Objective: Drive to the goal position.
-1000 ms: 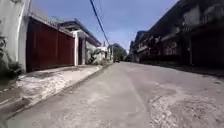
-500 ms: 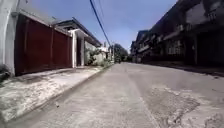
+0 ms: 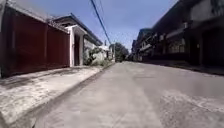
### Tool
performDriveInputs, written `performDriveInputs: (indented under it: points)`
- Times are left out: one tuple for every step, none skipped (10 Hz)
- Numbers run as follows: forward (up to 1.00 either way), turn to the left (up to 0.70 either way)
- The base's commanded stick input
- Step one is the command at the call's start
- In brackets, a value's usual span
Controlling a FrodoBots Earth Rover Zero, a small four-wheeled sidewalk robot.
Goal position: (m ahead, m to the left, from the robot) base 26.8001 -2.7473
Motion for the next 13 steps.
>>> performDriveInputs:
  points:
    - [1.00, 0.00]
    - [1.00, -0.01]
    - [1.00, -0.02]
    - [1.00, -0.03]
    - [1.00, -0.03]
    - [1.00, -0.04]
    - [1.00, -0.05]
    - [1.00, -0.06]
    - [1.00, -0.06]
    - [1.00, -0.07]
    - [1.00, -0.15]
    - [1.00, -0.11]
    - [1.00, -0.05]
